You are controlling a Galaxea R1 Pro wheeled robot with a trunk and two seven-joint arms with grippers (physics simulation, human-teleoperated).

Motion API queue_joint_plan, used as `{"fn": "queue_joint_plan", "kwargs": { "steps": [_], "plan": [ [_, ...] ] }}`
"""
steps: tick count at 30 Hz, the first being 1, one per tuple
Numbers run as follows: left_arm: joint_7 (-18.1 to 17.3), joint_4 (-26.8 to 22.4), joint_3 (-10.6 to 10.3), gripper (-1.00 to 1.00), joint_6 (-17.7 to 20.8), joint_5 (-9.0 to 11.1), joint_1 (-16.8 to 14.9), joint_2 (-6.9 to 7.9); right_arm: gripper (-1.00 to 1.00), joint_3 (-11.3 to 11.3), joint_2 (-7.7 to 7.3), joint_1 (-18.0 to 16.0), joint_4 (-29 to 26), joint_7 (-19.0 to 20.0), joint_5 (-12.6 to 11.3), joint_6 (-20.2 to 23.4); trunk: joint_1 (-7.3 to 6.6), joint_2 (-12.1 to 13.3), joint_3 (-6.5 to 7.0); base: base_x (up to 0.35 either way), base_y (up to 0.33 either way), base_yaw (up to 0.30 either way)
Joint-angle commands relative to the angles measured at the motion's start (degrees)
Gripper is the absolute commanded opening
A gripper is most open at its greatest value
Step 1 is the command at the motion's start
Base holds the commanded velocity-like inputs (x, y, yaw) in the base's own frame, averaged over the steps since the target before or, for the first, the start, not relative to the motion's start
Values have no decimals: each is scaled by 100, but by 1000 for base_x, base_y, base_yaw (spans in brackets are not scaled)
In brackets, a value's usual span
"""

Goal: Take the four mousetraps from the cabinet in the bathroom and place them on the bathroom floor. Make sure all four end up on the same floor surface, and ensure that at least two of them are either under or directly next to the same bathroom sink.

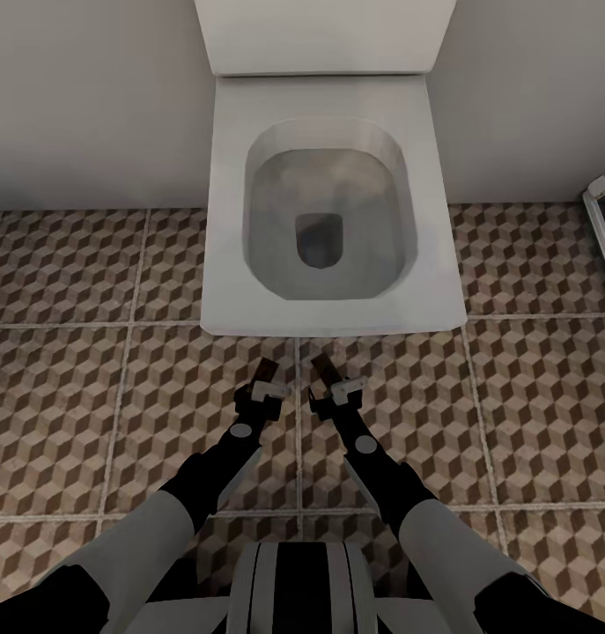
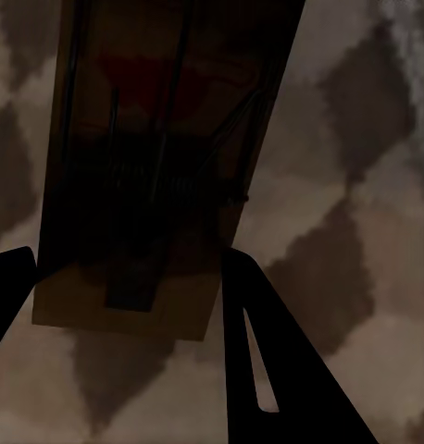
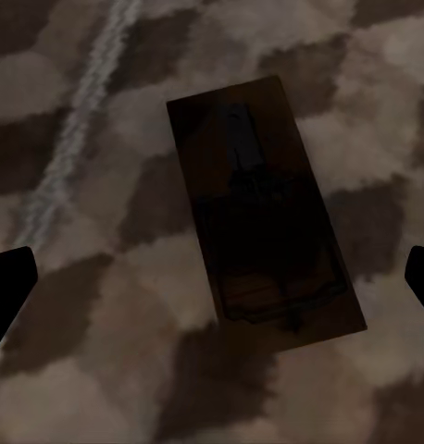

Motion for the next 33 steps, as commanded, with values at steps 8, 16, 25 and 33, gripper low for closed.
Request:
{"fn": "queue_joint_plan", "kwargs": {
  "steps": [8, 16, 25, 33],
  "plan": [
    [47, -27, -40, -100, 31, 42, -4, -7, 100, 25, -3, -3, 6, -54, 38, -5, -1, -1, -2, 0, 0, 0],
    [47, -25, -90, -100, 44, 35, -4, -12, 100, 25, -3, -7, 6, -54, 38, -5, -1, -1, -2, 0, 0, 0],
    [53, -20, -93, -100, 72, 34, -4, -14, 100, 25, -3, -8, 6, -51, 38, -5, -1, -1, -2, 0, 0, 0],
    [55, -10, -93, -100, 83, 32, -4, -21, 100, 25, -3, -4, 6, -52, 38, -5, -1, -1, -2, 0, 0, 0]
  ]
}}
